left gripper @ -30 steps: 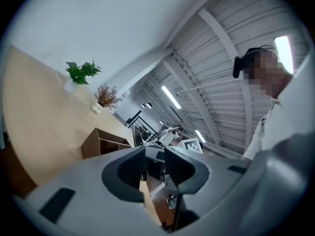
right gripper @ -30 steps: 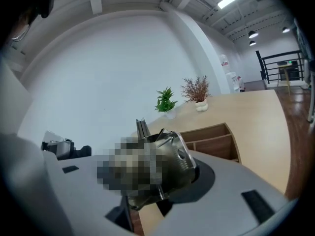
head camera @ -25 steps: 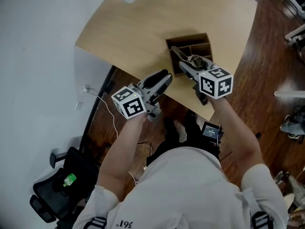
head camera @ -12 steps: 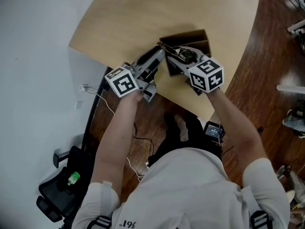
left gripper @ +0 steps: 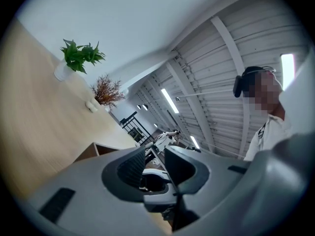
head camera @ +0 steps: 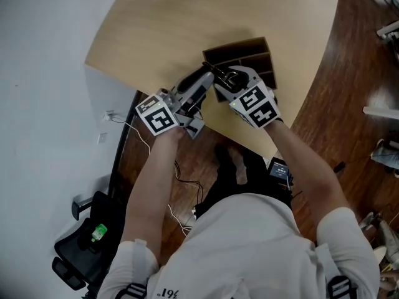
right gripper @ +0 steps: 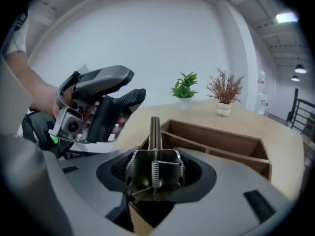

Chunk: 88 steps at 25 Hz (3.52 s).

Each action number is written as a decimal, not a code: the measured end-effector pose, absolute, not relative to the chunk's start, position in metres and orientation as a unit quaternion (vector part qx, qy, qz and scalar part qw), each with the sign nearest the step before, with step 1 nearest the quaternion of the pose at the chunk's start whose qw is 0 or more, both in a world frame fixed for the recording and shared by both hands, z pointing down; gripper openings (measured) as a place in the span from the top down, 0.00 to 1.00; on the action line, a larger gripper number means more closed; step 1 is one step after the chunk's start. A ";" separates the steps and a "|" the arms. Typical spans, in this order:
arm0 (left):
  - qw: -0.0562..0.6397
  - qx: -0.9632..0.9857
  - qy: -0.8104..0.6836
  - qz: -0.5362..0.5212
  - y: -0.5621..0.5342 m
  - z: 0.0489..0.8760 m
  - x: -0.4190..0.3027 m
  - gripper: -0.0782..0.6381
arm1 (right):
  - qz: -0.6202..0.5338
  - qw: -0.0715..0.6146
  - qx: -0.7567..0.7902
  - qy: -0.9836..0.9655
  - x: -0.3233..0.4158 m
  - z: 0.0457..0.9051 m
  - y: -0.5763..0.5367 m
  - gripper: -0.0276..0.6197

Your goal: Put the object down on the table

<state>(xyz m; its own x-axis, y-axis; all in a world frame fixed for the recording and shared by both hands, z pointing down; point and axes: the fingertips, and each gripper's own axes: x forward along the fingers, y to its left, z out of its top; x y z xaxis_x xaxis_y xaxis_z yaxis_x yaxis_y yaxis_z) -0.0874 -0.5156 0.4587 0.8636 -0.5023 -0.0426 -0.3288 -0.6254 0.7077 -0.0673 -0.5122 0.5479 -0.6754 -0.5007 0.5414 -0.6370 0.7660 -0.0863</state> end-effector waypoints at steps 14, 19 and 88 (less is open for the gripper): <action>0.373 0.892 -0.235 -0.099 -0.507 0.474 -0.086 0.76 | 0.083 0.285 0.338 -0.893 -0.064 0.552 -0.514 0.65; 0.372 0.893 -0.236 -0.089 -0.498 0.476 -0.085 0.76 | 0.060 0.313 0.348 -0.882 -0.059 0.556 -0.508 0.55; 0.324 0.918 -0.227 0.006 -0.357 0.434 -0.103 0.89 | 0.118 0.280 0.431 -0.850 -0.002 0.457 -0.378 0.95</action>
